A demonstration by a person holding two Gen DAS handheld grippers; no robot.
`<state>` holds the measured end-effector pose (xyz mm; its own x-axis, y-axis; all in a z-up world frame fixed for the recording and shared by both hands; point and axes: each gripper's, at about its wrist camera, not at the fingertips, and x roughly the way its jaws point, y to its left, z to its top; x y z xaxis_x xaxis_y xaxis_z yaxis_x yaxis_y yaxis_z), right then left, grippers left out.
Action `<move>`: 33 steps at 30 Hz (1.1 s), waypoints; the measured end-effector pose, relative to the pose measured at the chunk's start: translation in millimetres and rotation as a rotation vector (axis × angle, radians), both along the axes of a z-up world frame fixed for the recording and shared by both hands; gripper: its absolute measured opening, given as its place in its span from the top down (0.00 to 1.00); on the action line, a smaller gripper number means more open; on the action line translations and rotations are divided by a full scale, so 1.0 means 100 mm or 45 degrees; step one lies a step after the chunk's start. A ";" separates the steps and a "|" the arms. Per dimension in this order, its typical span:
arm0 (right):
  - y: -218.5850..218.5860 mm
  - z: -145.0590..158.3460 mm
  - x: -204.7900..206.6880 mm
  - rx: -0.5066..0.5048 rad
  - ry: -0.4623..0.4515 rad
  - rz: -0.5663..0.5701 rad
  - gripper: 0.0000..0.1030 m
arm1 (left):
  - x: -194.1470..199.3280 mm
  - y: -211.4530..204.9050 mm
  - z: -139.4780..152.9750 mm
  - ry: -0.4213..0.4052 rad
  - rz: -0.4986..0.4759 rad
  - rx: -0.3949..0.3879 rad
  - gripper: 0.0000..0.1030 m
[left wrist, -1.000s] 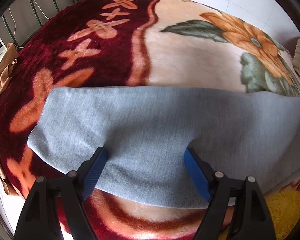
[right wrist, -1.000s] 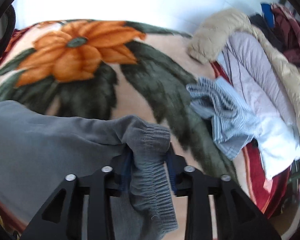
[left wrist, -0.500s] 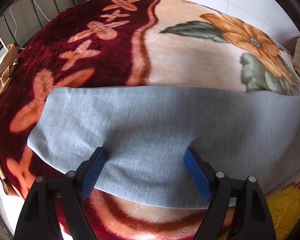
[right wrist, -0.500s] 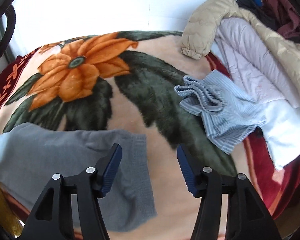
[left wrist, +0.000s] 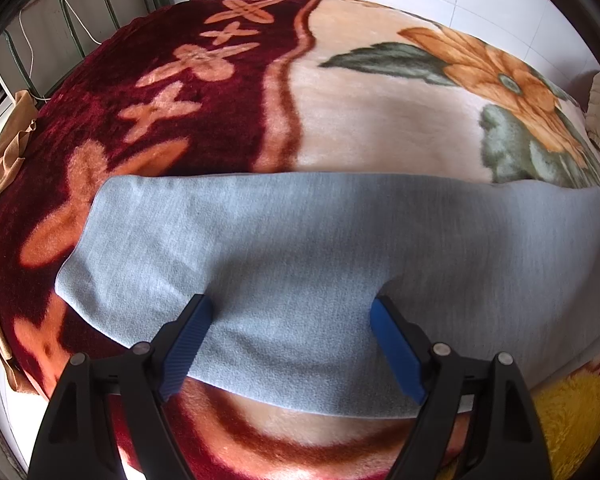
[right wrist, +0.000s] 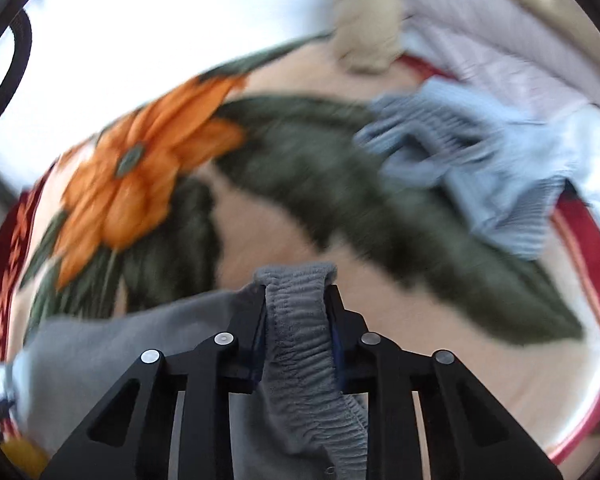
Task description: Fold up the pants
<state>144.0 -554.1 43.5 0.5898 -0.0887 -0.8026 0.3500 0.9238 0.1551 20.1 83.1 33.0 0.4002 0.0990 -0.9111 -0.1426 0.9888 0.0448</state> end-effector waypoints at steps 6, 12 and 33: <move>-0.24 -0.13 0.16 0.061 0.053 -0.122 0.75 | -0.01 0.00 0.00 -0.004 0.000 0.001 0.16; -0.24 0.28 -0.12 -0.058 -0.028 -0.126 0.65 | -0.01 -0.01 0.00 -0.009 0.003 0.003 0.16; -0.22 -0.50 -1.14 0.353 0.056 -0.234 0.62 | -0.01 -0.01 -0.01 -0.009 0.002 0.004 0.15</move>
<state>29.8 -575.8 -7.0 0.5488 0.0351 -0.8352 0.5185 0.7694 0.3730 19.0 82.4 32.4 0.4066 0.1024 -0.9078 -0.1442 0.9884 0.0469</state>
